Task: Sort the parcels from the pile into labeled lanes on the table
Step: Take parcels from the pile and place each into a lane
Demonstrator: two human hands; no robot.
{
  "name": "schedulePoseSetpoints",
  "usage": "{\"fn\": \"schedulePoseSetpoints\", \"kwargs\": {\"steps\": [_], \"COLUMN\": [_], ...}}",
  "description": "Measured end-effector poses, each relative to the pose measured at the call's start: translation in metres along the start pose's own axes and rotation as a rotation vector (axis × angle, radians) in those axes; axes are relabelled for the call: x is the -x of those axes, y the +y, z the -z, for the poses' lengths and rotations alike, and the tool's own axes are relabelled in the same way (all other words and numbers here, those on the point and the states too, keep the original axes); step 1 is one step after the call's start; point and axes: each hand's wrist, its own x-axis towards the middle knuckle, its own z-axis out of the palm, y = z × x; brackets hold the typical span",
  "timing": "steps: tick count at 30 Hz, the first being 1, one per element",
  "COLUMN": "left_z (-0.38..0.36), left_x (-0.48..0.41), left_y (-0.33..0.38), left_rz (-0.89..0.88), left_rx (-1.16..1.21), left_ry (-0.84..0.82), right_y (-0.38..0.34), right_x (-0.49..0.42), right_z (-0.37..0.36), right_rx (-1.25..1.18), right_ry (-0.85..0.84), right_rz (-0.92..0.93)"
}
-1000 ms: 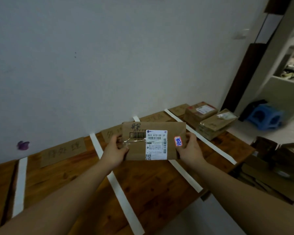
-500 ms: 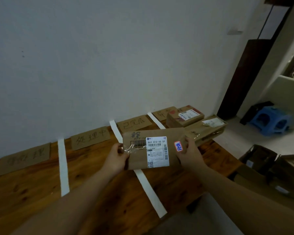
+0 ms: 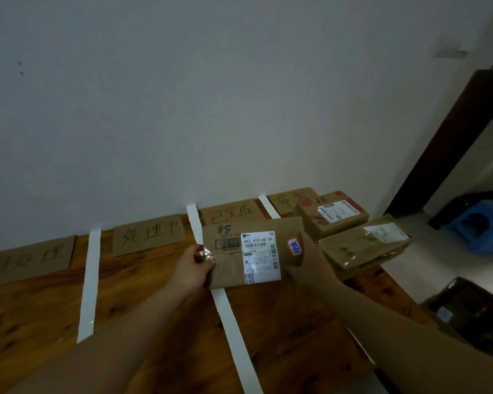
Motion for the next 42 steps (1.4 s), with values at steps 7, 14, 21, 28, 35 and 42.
{"fn": "schedulePoseSetpoints", "kwargs": {"steps": [7,14,21,28,35,42], "left_z": [-0.001,-0.012,-0.072,-0.171,-0.257,-0.332], "left_x": [-0.037,-0.031,0.017,0.082,0.129,0.166], "left_y": [0.005,0.027,0.075,0.102,0.093,0.053], "left_rz": [0.044,0.041,-0.142,-0.183,-0.187,-0.060], "left_rx": [0.033,0.067,0.198,0.265,0.194,0.074], "left_ry": [0.021,0.178,0.417,0.461,0.285,0.111], "right_y": [-0.007,-0.009,0.016,0.083,0.178,0.299], "right_x": [-0.060,-0.096,-0.112,-0.079,-0.027,-0.010], "right_z": [-0.006,0.008,0.073,0.163,0.215,0.217], "right_rx": [0.049,-0.051,-0.119,-0.149,-0.153,-0.068], "right_ry": [-0.054,-0.103,-0.077,-0.029,0.042,-0.098], "right_rz": [0.041,0.164,0.398,0.421,0.280,0.115]}}
